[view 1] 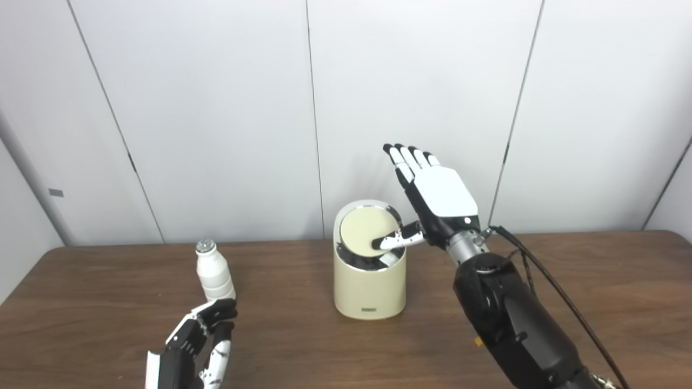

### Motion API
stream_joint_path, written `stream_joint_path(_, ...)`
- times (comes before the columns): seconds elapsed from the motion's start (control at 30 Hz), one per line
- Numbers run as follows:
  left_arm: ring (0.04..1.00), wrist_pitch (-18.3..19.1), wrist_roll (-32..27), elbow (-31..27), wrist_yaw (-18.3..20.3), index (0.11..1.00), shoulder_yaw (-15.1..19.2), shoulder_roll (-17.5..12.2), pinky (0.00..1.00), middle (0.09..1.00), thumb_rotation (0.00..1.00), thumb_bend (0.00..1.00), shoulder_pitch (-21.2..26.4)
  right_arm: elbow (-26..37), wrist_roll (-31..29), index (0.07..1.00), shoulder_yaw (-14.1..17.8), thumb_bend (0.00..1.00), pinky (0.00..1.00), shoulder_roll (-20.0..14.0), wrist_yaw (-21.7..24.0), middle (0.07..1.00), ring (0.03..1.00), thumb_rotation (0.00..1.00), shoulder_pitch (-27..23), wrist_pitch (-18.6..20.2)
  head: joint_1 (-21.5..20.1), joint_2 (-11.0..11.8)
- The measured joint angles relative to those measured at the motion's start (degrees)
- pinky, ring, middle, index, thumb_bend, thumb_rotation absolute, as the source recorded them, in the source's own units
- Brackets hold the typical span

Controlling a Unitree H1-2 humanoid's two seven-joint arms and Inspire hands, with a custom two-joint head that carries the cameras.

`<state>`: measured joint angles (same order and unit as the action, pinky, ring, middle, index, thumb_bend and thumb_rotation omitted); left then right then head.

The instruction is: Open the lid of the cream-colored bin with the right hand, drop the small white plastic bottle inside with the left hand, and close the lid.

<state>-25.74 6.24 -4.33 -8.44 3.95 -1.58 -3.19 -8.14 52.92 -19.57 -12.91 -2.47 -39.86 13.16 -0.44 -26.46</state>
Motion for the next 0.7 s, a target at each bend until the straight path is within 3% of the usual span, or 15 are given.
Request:
stream_joint_path(0.13, 0.687, 0.0, -0.13, 0.0, 0.03, 0.683, 0.04, -0.03, 0.63, 0.712, 0.43, 0.26, 0.0, -0.17, -2.63, 1.0, 1.64, 0.83, 1.0, 0.27, -0.01, 1.0, 1.0, 0.89, 1.62, -0.15, 0.09, 0.18)
stream_joint_path(0.2, 0.689, 0.0, -0.13, 0.01, 0.03, 0.681, 0.13, -0.03, 0.63, 0.713, 0.41, 0.26, 0.0, -0.17, -3.18, 1.0, 1.77, 0.78, 1.0, 0.29, -0.01, 1.0, 1.0, 0.98, 2.66, -0.15, 0.0, 0.35)
stream_joint_path(0.47, 0.684, 0.0, -0.28, 0.03, 0.16, 0.68, 0.18, -0.07, 0.63, 0.707, 0.42, 0.26, 0.05, -0.03, -4.99, 1.0, 2.63, 0.75, 1.0, 0.48, -0.19, 1.0, 1.0, 1.0, 3.14, -0.18, 0.0, 0.7)
stream_joint_path(0.7, 0.685, 0.0, -0.68, 0.05, 0.68, 0.679, 0.13, -0.13, 0.63, 0.706, 0.39, 0.26, 0.05, 1.3, -10.67, 1.0, 5.75, 0.78, 0.98, 1.46, -0.25, 1.0, 1.0, 1.0, 4.33, -0.47, 0.0, 0.62)
